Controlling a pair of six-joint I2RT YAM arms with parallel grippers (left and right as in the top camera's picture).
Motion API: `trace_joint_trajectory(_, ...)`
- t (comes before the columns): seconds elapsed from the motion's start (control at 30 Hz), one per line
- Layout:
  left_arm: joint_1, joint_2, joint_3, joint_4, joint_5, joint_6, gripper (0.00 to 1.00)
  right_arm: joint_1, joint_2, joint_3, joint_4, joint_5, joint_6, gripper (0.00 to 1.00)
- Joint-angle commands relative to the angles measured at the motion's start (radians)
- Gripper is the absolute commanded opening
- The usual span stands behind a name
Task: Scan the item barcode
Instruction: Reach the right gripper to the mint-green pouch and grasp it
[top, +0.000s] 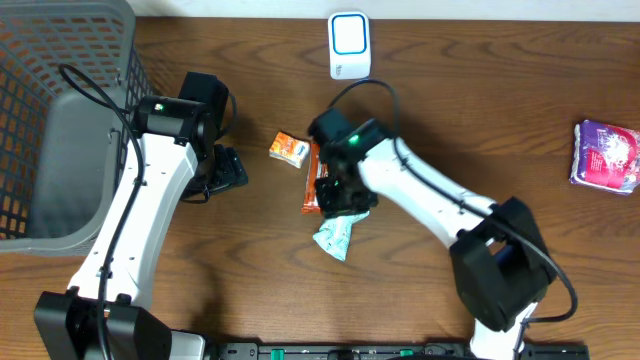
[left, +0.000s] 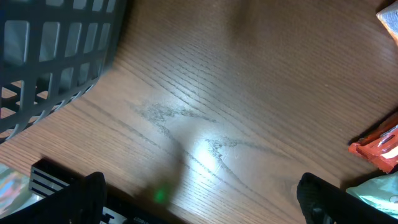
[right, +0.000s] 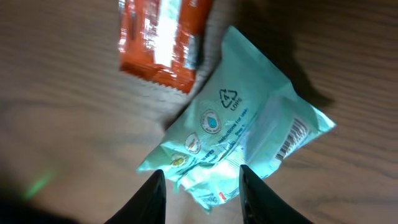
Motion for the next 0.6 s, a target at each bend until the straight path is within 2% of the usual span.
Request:
trace_joint_trajectory(0.0,0.005,-0.003,-0.004,-0.004,-0.002,-0.012,0.98,0.073,-0.006,-0.033,0.017,0.247,0.170,0.34)
trace_joint_trajectory(0.1,0.005,-0.003,-0.004,-0.004,-0.002,-0.012,0.98,0.116,-0.003,-0.069,0.086,0.275,0.175,0.34)
trace_joint_trajectory(0.17,0.005,-0.003,-0.004,-0.004,-0.002,-0.012,0.98,0.135,0.002,-0.101,0.125,0.327,0.183,0.38)
trace_joint_trajectory(0.27,0.005,-0.003,-0.004,-0.004,-0.002,-0.012,0.98,0.140,0.019,-0.145,0.129,0.404,0.246,0.40)
trace_joint_trajectory(0.43,0.005,-0.003,-0.004,-0.004,-0.002,-0.012,0.98,0.106,0.055,-0.203,0.153,0.427,0.249,0.40)
trace_joint_trajectory(0.57,0.005,-0.003,-0.004,-0.004,-0.002,-0.012,0.98,0.052,0.048,-0.181,0.112,0.489,0.178,0.46)
